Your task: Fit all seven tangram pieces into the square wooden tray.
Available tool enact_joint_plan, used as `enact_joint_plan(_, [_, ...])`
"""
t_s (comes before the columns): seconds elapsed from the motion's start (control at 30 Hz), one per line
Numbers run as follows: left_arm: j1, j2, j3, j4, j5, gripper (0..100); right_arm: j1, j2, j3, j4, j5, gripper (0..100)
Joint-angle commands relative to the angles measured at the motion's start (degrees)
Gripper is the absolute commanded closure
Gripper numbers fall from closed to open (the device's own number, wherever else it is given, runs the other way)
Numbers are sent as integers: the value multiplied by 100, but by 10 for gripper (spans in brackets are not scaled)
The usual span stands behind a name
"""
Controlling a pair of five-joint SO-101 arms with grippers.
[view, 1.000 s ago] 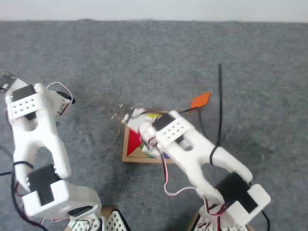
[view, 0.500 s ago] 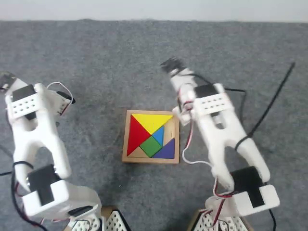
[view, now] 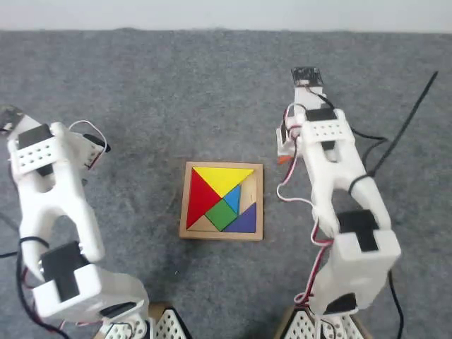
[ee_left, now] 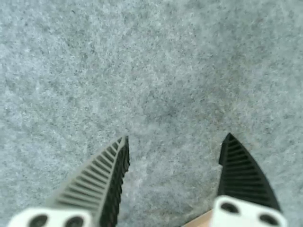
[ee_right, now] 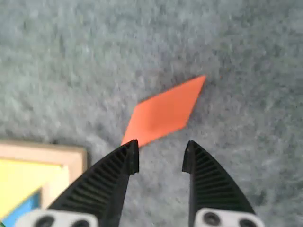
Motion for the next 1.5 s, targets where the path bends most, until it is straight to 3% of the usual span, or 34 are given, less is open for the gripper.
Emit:
enact_joint_plan(0.0, [44,-35,-66,-79,-62,706,75,374,-1090,391,-1257,763])
enact_joint_plan(0.13, [44,-35,-57,-79,-62,706,66,1033,-2031,875,-2620,729])
enact_joint_plan(0.27, [44,-35,-57,-79,-62,706,66,1780,-2840,1209,-3200,728])
enact_joint_plan(0.47, [44,-35,-57,-79,-62,706,92,2976,-4185,1754,-3332,739])
enact_joint_plan(0.67, [44,-35,-66,-79,-70,706,101,3609,-5714,3222,-3305,917])
enact_joint_plan(1.0, [44,-35,-66,-79,-70,706,110,4075,-6831,4198,-1582,920])
enact_joint_plan(1.27, [44,-44,-66,-79,-70,706,110,3864,-6778,4242,211,979])
enact_joint_plan(1.47, [44,-44,-75,-79,-70,706,286,2818,-5802,4233,703,979])
